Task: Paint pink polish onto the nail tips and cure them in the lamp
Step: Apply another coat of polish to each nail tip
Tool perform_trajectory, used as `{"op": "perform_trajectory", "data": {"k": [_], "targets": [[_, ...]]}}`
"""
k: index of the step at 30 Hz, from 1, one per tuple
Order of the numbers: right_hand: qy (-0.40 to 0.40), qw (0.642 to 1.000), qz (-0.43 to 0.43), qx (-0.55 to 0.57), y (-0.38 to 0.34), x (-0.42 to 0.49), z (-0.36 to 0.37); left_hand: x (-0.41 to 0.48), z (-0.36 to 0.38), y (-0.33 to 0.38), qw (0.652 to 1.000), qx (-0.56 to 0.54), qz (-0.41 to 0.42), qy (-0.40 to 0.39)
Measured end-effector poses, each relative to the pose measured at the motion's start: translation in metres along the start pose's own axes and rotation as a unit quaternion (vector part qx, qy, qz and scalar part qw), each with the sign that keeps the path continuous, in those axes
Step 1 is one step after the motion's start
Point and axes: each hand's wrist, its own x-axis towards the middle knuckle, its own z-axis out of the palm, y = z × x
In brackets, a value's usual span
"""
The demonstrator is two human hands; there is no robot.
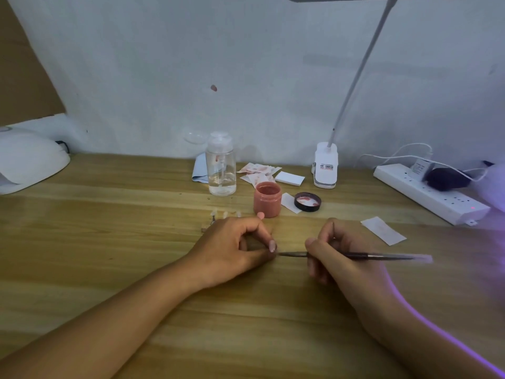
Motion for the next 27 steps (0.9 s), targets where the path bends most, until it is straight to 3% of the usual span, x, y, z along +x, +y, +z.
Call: {"op": "perform_trajectory", "data": {"k": [9,14,22,27], "targets": [[-0.009,1.0,-0.002,-0.023,-0.001,-0.0003,0.0022,0.0011,-0.0003,-0.0003,1.0,-0.007,0.001,0.001],[0.018,0.998,-0.009,0.057,-0.0026,0.0013,-0.0018,0.0012,-0.0003,-0.0037,1.0,-0.014,0.006,0.0],[-0.021,0.999,-0.022,-0.022,-0.0022,0.0004,0.002,0.0033,0.001,-0.0068,1.0,-0.004,0.009,0.014],[0.015,1.0,-0.007,-0.025,-0.0008,0.0,-0.0014,0.0022,0.0011,-0.0065,1.0,-0.011,-0.007,0.005]]}}
